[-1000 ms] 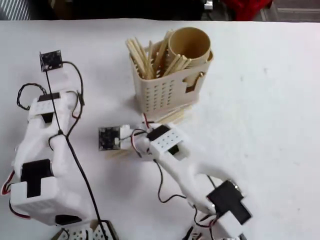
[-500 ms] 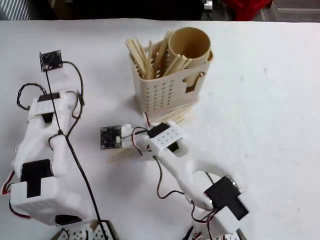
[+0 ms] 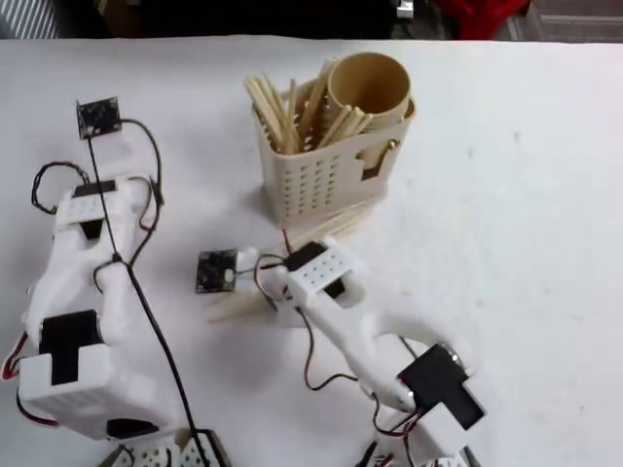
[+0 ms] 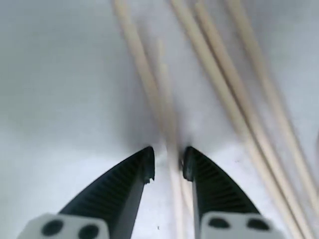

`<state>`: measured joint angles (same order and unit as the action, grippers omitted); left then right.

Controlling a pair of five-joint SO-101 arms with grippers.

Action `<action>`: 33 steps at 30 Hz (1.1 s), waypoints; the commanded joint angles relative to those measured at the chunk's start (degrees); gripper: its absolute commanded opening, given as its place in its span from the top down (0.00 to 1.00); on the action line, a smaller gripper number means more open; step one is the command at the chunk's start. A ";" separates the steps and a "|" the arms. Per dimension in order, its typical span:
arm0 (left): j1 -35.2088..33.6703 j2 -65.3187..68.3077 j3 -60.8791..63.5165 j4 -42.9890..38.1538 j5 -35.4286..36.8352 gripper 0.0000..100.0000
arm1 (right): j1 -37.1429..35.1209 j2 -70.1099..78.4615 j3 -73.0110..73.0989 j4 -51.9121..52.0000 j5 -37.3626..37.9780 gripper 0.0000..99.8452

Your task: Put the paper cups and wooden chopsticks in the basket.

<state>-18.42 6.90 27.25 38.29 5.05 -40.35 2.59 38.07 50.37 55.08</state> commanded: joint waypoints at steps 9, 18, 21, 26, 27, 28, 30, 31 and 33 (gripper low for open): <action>-0.22 -0.40 -0.70 -0.97 0.44 0.88 | 0.66 -0.31 -0.53 0.92 -3.60 0.98; -0.22 -0.40 -0.79 -0.97 0.44 0.88 | 1.89 -12.79 -0.18 2.68 -10.20 0.98; -0.22 -0.31 -0.79 -0.97 0.44 0.88 | 2.51 -19.03 -0.26 4.09 -11.69 0.98; -0.22 -0.31 -0.70 -1.05 0.44 0.88 | 2.95 -32.57 -2.81 8.40 -15.12 0.98; -0.22 -0.31 -0.70 -1.05 0.44 0.88 | 2.86 -35.38 -3.96 9.71 -15.47 0.98; -0.22 -0.31 -0.62 -1.05 0.44 0.88 | 2.86 -38.37 -5.27 11.21 -16.26 0.98; -0.22 -0.31 -0.62 -1.05 0.44 0.88 | 2.86 -43.65 -8.09 13.76 -17.41 0.98; -0.22 -0.31 -0.70 -1.05 0.44 0.88 | 2.86 -45.76 -9.58 14.73 -17.76 0.98; -0.22 -0.31 -0.70 -1.05 0.44 0.88 | 2.95 -49.27 -12.13 15.16 -19.25 0.98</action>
<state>-18.42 6.90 27.25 38.29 5.05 -38.15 -40.31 31.21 64.44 37.76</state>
